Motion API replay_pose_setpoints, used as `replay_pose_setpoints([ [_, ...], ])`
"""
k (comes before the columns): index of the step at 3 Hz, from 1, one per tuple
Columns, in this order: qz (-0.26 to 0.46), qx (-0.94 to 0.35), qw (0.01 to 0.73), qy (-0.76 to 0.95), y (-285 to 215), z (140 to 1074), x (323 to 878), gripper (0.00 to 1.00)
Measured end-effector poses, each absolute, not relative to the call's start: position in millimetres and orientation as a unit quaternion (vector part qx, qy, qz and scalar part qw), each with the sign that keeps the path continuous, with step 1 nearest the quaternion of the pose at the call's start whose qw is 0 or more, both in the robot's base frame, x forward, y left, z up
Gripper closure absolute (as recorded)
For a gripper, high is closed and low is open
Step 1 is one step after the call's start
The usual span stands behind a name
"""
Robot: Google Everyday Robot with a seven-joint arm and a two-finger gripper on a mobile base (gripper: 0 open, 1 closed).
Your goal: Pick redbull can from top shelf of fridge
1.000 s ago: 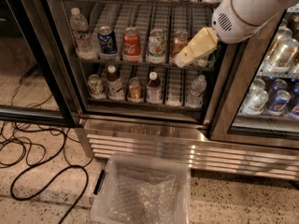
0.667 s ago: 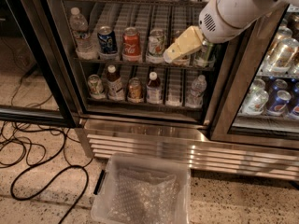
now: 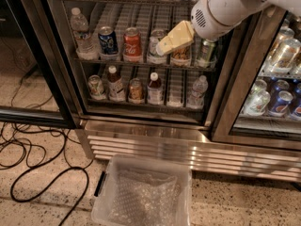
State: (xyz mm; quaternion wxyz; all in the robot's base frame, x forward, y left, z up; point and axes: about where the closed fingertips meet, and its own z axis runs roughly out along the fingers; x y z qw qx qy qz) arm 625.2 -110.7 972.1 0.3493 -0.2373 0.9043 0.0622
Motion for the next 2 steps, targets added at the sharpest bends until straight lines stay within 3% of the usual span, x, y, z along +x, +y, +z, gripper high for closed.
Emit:
replay_pose_setpoints([
  [2,0.073,-0.179,0.403,0.895,-108.8,987.8,655.7,0.00],
])
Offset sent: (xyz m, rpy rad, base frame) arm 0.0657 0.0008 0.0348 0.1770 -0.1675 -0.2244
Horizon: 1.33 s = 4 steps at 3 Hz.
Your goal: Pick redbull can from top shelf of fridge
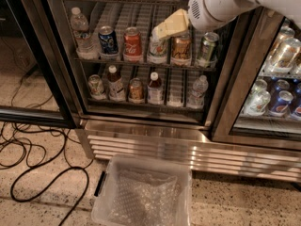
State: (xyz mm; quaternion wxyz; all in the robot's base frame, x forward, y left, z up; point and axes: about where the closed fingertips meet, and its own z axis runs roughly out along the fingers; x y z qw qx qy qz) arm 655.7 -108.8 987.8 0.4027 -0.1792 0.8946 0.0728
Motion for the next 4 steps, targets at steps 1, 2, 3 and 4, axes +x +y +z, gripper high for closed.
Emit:
replay_pose_setpoints([
  [1,0.084,-0.153,0.429,0.886,-99.9,1002.9,675.7,0.00],
  [2,0.084,-0.153,0.429,0.886,-99.8,1003.0,675.7,0.00],
  [3,0.092,-0.143,0.453,0.875,-91.4,1008.2,683.2,0.00],
  [4,0.110,-0.134,0.486,0.857,-68.3,1023.5,704.6,0.00],
])
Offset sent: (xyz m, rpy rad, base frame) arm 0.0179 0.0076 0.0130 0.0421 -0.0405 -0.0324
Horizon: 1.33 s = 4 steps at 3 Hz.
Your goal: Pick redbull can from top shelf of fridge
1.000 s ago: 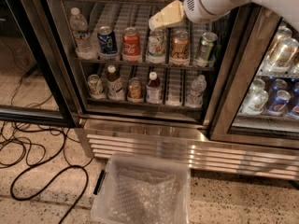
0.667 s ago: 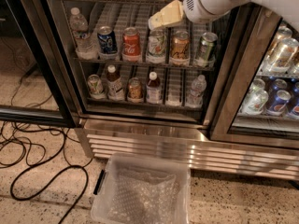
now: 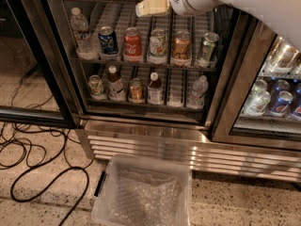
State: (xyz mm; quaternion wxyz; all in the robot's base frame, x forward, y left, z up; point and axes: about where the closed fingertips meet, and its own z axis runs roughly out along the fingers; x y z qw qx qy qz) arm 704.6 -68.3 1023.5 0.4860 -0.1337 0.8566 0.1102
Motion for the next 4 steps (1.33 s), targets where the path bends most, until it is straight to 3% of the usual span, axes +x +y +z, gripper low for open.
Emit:
replay_pose_setpoints([
  [4,0.105,-0.133,0.528,0.832,-32.4,1040.9,736.5,0.00],
])
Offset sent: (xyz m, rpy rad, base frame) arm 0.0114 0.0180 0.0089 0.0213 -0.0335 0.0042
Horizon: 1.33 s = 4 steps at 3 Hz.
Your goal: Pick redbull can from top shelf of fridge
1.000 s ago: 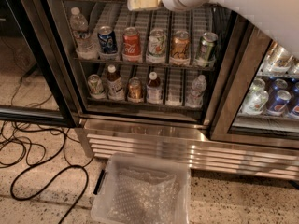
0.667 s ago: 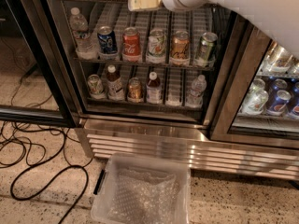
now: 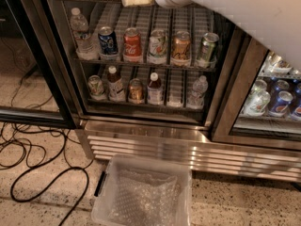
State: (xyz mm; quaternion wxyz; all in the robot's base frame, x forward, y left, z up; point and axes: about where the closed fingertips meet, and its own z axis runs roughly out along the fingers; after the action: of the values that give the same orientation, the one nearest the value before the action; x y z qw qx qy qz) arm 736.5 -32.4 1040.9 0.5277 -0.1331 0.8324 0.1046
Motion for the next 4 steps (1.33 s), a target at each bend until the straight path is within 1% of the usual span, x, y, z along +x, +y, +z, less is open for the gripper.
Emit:
replay_pose_setpoints([
  [2,0.033,-0.105,0.553,0.826,-29.7,1050.6,766.7,0.00],
  [3,0.014,-0.096,0.558,0.824,-31.7,1053.8,773.2,0.00],
  [4,0.014,-0.096,0.558,0.824,-31.7,1053.9,773.2,0.00],
])
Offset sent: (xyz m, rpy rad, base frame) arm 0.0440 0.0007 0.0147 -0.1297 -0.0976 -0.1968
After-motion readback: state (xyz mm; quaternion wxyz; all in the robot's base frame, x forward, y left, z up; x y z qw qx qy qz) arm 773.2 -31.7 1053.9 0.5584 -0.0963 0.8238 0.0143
